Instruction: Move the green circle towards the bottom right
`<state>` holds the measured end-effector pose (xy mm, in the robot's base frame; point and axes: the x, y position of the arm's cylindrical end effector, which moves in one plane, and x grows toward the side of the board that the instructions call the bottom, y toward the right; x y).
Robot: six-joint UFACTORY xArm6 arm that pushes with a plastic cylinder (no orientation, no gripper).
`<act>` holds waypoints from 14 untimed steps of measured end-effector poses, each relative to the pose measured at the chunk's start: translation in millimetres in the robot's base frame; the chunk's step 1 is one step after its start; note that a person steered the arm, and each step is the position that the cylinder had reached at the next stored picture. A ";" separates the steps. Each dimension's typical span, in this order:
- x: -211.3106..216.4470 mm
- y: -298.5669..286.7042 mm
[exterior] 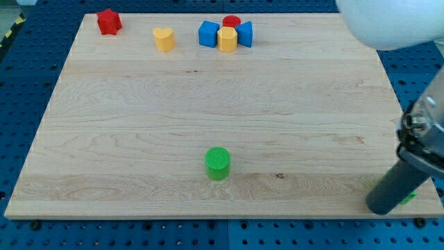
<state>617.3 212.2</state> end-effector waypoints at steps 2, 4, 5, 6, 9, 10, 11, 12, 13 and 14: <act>-0.1 14.8; 1.4 22.1; 1.4 -1.6; 1.3 -59.8; -25.7 -262.5; -47.8 -260.6; -46.0 -254.3; -44.7 -235.1; -48.1 -225.0; -61.6 -225.0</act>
<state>555.7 -12.8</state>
